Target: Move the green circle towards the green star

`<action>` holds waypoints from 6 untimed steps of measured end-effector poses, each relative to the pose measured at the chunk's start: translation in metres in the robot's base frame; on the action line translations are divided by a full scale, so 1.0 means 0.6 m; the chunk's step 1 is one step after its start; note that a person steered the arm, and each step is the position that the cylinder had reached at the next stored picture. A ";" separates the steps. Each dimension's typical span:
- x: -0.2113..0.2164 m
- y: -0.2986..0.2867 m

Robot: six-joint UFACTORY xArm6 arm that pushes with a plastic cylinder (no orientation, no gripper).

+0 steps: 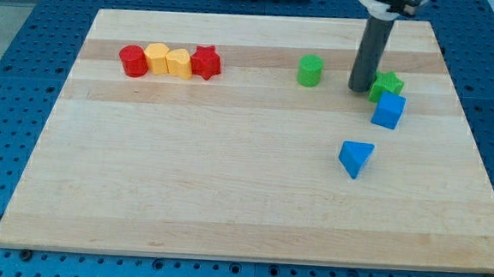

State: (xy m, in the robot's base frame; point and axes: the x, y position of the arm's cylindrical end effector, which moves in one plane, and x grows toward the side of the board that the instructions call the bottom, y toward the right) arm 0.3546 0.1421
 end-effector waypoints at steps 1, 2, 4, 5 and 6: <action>0.023 -0.036; 0.023 -0.102; -0.001 -0.193; -0.065 -0.162; -0.078 -0.082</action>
